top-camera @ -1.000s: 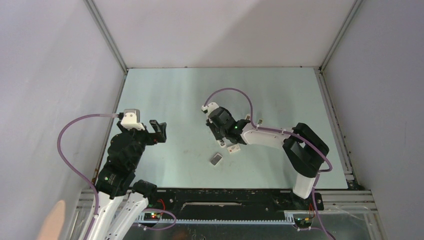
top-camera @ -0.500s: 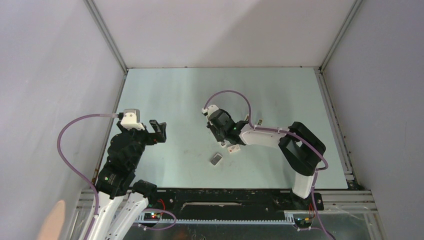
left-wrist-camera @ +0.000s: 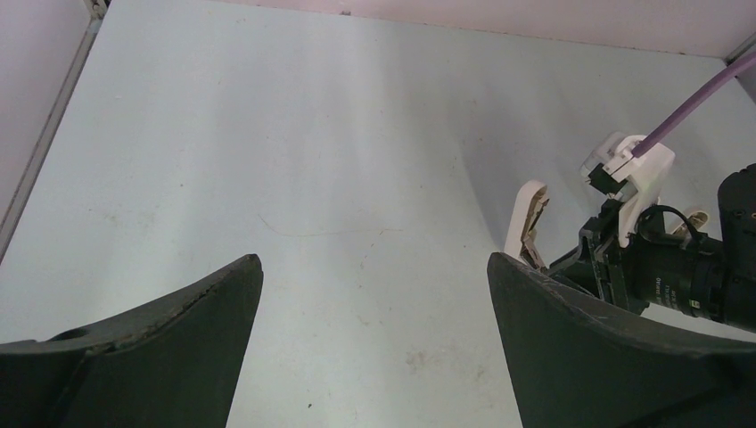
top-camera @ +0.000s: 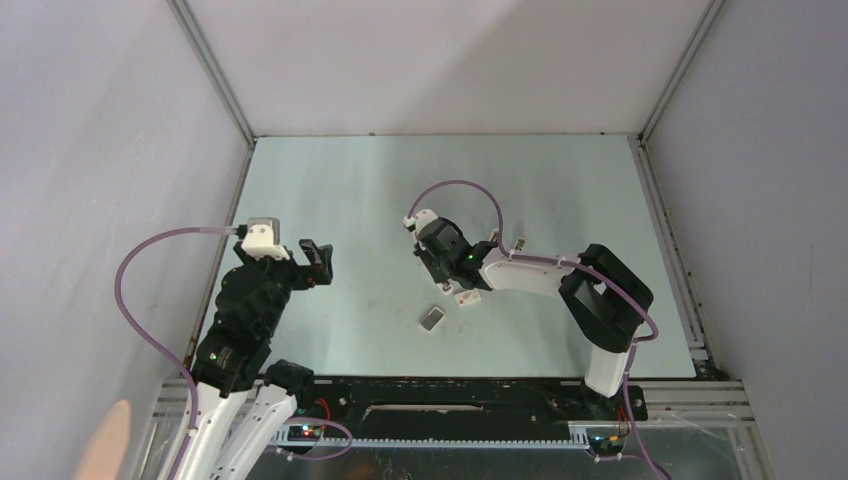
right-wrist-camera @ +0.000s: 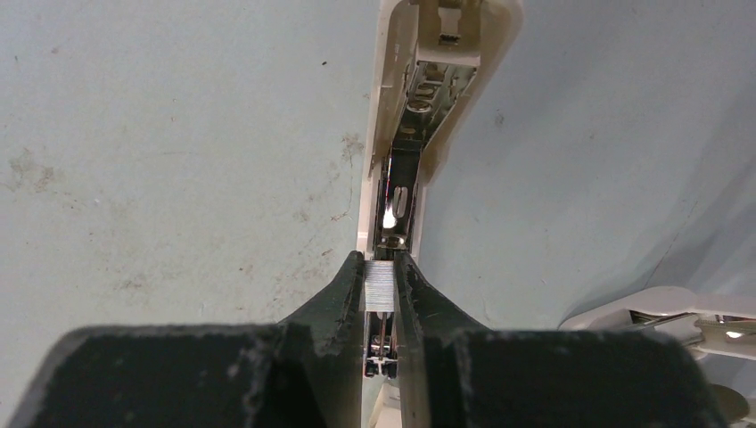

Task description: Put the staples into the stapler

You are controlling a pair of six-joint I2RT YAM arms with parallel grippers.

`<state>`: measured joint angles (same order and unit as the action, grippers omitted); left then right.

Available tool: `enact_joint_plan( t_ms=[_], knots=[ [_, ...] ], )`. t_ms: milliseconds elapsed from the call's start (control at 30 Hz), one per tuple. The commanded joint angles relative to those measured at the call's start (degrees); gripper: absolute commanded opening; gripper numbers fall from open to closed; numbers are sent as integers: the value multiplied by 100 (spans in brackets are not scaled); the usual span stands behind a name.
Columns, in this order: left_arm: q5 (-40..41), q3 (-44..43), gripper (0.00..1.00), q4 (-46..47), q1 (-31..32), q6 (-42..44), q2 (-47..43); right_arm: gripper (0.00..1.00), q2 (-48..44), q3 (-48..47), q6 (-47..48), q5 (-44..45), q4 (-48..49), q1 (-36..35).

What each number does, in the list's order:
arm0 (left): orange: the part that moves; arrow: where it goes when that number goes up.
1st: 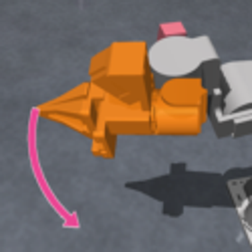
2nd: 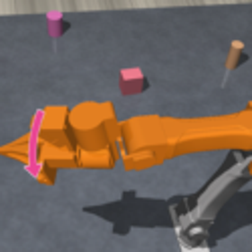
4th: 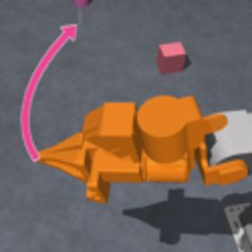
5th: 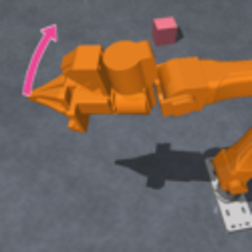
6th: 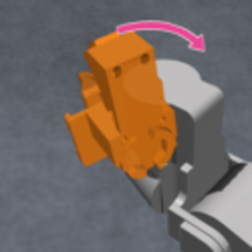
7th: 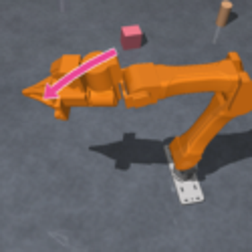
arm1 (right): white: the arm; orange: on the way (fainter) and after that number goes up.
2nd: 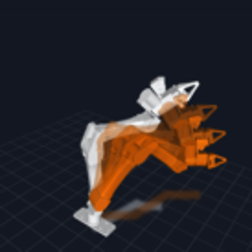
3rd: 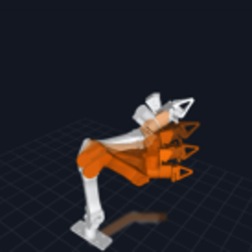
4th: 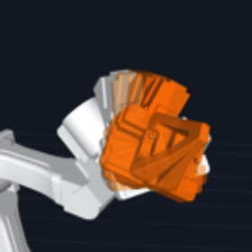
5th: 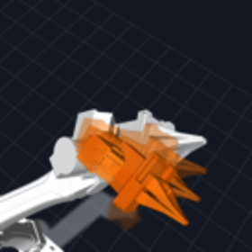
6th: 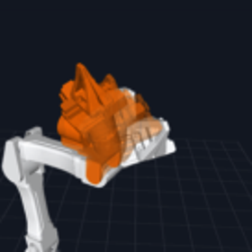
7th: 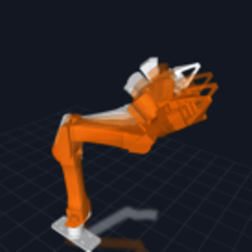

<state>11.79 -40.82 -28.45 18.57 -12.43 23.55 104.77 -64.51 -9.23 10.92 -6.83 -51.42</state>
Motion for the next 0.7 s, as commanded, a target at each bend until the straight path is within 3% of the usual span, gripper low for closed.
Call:
enact_joint_plan(
  t_ms=[0, 667],
  knots=[
    [-52, 21, 100, 130, -62, 56, 32, 8, -398, -7, 144, 95, 41, -23],
    [-68, 27, 100, 138, -71, 56, 57, 8, -40, -7, 200, 85, 146, 44]
  ],
)
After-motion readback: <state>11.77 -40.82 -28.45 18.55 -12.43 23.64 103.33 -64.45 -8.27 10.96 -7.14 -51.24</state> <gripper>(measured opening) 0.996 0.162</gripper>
